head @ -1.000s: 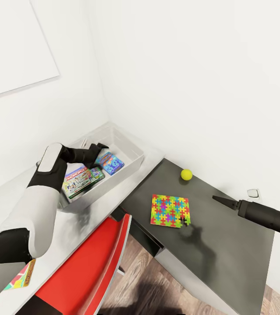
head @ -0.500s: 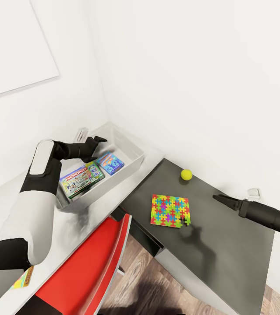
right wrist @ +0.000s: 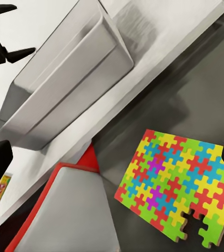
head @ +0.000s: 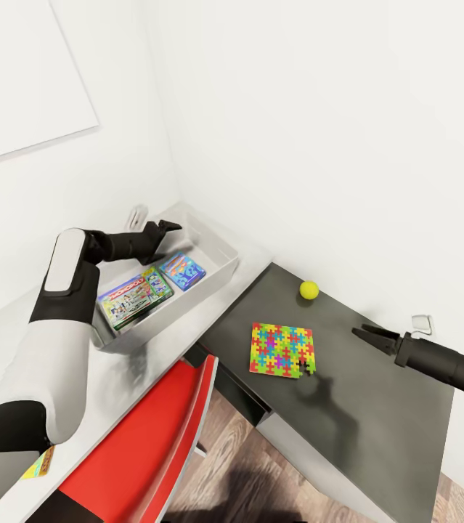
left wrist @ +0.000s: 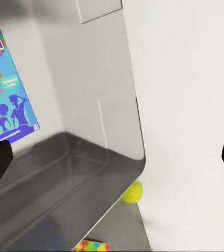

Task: Put all the toys in the child's room - the three board games (two on the bed and one on the table), the two jigsaw puzzles on the table, and the tennis ball on the table - inside the toy box on the table in the child's room.

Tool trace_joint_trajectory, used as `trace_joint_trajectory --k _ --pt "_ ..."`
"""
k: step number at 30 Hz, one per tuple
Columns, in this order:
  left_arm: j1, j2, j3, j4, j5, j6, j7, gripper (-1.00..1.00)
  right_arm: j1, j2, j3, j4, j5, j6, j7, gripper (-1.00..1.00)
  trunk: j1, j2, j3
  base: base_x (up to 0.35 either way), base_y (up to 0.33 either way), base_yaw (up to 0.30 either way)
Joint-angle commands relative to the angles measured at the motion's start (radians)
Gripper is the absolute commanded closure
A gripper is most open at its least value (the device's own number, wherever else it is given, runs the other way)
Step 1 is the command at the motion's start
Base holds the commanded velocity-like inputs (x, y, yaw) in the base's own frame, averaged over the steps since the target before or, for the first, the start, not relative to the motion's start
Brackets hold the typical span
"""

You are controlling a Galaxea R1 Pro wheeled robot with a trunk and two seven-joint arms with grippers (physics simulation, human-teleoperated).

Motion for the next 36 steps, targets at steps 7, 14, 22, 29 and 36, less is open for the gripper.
trace_joint_trajectory --k 7,14,22,29,36 --pt "0.001 0.002 0.002 -0.01 0.01 0.032 -0.037 -1.0 0.003 0.001 -0.002 0.0 0.001 0.0 0.002 -1.0 0.0 -0.001 -0.001 0.0 0.0 0.0" --pt "0.005 0.001 0.0 -0.016 0.01 0.042 -0.082 -1.0 0.005 0.001 -0.007 0.001 0.003 0.005 -0.002 -1.0 0.0 -0.001 -0.001 0.0 0.0 0.0" --pt "0.008 -0.004 -0.002 -0.017 0.011 0.045 -0.108 -1.0 0.004 0.001 -0.011 0.001 0.004 0.042 -0.004 -1.0 0.0 -0.001 -0.001 0.0 0.0 0.0" --pt "0.014 -0.01 -0.002 -0.017 0.011 0.048 -0.124 -1.0 -0.001 0.001 -0.014 0.001 0.006 0.087 -0.019 -1.0 0.0 -0.001 -0.001 0.0 0.0 0.0" --pt "0.034 -0.016 -0.002 -0.014 0.009 0.05 -0.128 -1.0 -0.003 0.0 -0.014 0.001 0.005 0.103 -0.041 -1.0 0.0 -0.001 -0.001 0.0 0.0 0.006"
